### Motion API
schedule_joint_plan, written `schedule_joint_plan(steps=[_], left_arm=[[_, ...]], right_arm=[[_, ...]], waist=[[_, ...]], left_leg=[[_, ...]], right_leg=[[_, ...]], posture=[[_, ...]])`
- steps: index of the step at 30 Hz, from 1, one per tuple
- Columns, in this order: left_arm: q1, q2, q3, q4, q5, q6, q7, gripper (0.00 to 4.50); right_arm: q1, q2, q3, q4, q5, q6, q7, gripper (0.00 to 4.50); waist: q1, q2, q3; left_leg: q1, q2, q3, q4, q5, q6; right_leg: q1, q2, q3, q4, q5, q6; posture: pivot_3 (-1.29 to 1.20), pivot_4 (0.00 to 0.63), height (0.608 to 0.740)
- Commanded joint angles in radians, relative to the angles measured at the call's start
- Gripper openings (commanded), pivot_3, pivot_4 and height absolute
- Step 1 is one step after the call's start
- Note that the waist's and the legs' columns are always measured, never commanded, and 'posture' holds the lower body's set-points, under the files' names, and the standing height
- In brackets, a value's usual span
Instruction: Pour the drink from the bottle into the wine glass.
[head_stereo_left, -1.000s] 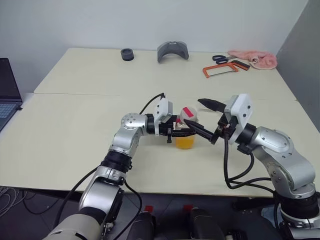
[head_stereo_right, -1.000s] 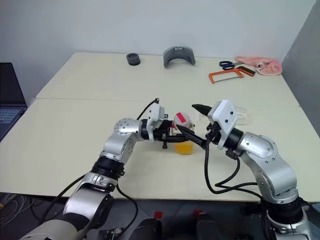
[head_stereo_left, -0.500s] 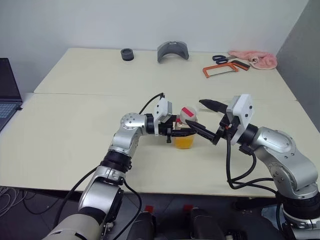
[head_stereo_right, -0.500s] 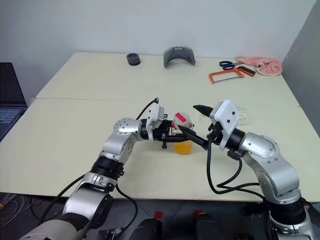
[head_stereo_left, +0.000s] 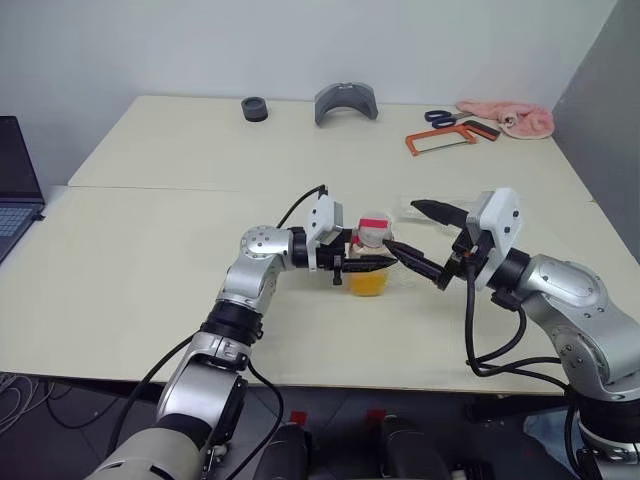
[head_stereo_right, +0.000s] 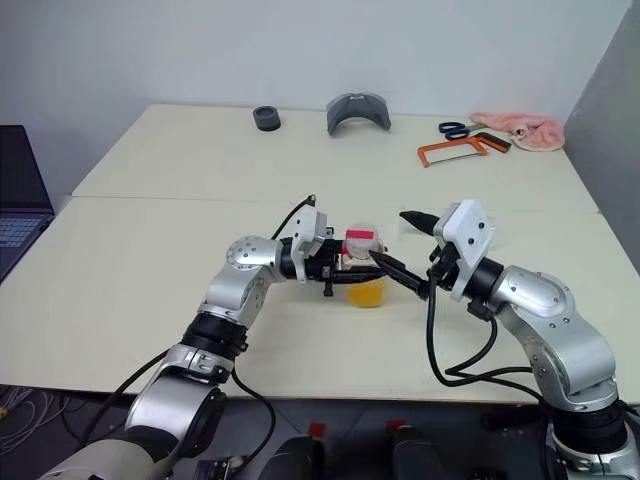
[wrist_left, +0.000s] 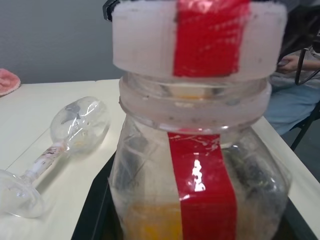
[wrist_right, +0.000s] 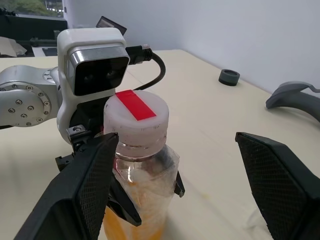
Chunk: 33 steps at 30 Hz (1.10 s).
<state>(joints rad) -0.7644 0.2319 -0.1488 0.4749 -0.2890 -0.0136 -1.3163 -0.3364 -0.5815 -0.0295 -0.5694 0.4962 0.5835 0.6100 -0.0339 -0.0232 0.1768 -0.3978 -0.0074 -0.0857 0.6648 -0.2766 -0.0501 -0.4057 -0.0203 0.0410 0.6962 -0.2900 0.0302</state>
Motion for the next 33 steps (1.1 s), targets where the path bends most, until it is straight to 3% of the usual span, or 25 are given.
schedule_joint_plan(steps=[1, 25, 28, 33], left_arm=[[-0.008, -0.008, 0.005, -0.028, -0.008, -0.026, 0.003, 1.67], [-0.010, -0.017, 0.016, -0.026, -0.020, -0.031, 0.021, 1.67], [-0.010, -0.018, 0.015, -0.027, -0.021, -0.030, 0.019, 1.67], [-0.012, -0.023, 0.013, -0.029, -0.025, -0.027, 0.014, 1.67]], right_arm=[[-0.002, -0.009, -0.036, -0.043, 0.030, 0.003, 0.001, 3.99], [0.032, -0.063, -0.097, -0.096, 0.215, 0.072, 0.039, 3.99], [0.021, -0.054, -0.101, -0.093, 0.221, 0.078, 0.023, 4.50], [-0.052, -0.013, -0.065, -0.086, 0.240, 0.112, -0.034, 4.50]], waist=[[0.000, 0.000, 0.000], [0.000, 0.000, 0.000], [0.000, 0.000, 0.000], [0.000, 0.000, 0.000]], left_leg=[[0.000, 0.000, 0.000, 0.000, 0.000, 0.000], [0.000, 0.000, 0.001, 0.000, 0.000, 0.000], [0.000, 0.000, 0.001, 0.000, 0.000, 0.000], [0.000, 0.000, 0.001, 0.000, 0.000, 0.000]], right_leg=[[0.000, 0.000, 0.000, 0.000, 0.000, 0.000], [0.000, 0.000, 0.000, 0.000, 0.000, 0.000], [0.000, 0.000, 0.000, 0.000, 0.000, 0.000], [0.000, 0.000, 0.000, 0.000, 0.000, 0.000]], posture=[[0.00, 0.150, 0.740], [0.00, 0.150, 0.740], [0.00, 0.150, 0.740], [0.00, 0.150, 0.740]])
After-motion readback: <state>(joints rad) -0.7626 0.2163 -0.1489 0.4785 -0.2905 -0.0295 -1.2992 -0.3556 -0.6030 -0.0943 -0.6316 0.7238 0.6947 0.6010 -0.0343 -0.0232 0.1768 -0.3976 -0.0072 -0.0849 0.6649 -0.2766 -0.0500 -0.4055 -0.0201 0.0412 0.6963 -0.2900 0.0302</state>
